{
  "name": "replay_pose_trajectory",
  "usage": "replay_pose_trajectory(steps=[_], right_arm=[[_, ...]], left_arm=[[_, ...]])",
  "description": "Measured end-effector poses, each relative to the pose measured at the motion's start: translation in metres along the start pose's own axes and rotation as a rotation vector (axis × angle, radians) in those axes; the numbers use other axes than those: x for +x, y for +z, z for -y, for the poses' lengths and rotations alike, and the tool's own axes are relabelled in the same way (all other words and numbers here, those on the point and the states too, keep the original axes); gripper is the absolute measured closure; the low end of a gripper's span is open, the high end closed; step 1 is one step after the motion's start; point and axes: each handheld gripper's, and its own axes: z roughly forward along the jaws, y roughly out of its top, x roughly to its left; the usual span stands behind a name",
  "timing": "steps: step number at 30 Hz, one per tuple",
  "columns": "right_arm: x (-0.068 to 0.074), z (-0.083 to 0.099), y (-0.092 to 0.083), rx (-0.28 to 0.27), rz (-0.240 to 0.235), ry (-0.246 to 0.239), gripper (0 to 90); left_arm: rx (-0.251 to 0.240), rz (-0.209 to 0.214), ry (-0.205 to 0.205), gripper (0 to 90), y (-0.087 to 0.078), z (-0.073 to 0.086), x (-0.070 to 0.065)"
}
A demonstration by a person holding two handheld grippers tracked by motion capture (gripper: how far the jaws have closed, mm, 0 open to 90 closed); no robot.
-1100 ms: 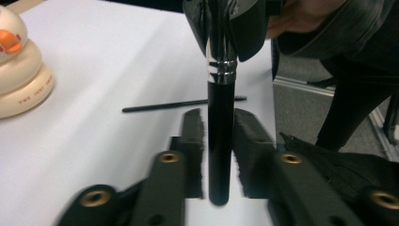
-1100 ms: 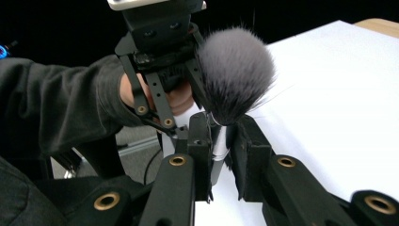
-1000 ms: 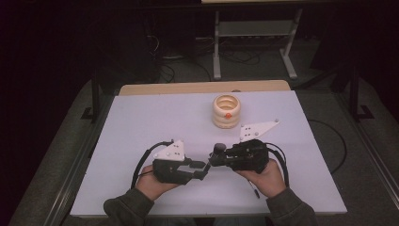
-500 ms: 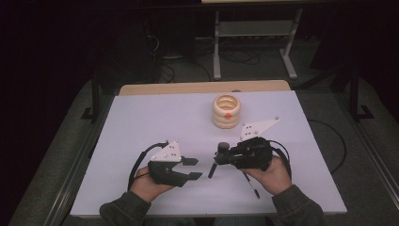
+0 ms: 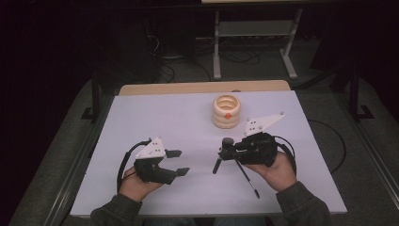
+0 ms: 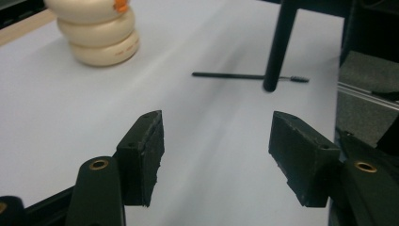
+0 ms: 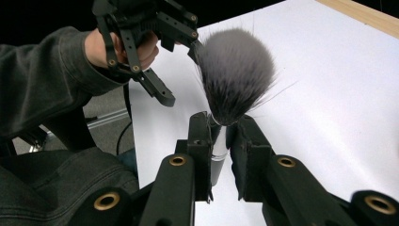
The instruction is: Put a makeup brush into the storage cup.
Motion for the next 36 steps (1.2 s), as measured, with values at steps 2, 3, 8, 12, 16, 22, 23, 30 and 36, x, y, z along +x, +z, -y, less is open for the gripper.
replay_pose_trajectory(steps=[2,3,8,12,16,22,23,30,36], right_arm=[[-0.001,0.000,-0.001,-0.004,0.006,0.006,78.1],[-0.001,0.000,-0.001,-0.004,0.006,0.006,78.1],[-0.006,-0.003,-0.004,-0.005,0.013,0.013,78.1],[-0.010,-0.007,-0.006,-0.010,0.021,0.013,78.1],[-0.015,-0.012,-0.008,-0.009,0.029,0.018,78.1],[-0.021,-0.020,-0.010,0.003,0.050,0.013,78.1],[-0.022,-0.021,-0.011,0.004,0.051,0.012,78.0],[-0.031,-0.035,-0.016,0.006,0.070,0.010,78.1],[-0.037,-0.042,-0.018,0.007,0.083,0.004,78.0]], left_arm=[[-0.009,-0.012,-0.014,34.0,-0.001,0.003,0.001],[-0.009,-0.012,-0.014,33.5,-0.001,0.003,0.001],[-0.011,-0.040,-0.028,31.2,-0.003,0.009,0.004],[-0.012,-0.050,-0.040,30.3,-0.004,0.012,0.005],[-0.008,-0.049,-0.038,29.4,-0.003,0.015,0.007],[-0.002,-0.059,-0.045,28.2,-0.004,0.019,0.009],[-0.002,-0.061,-0.042,28.2,-0.005,0.019,0.010],[0.001,-0.066,-0.047,27.9,-0.007,0.021,0.012],[-0.001,-0.073,-0.049,27.7,-0.009,0.022,0.014]])
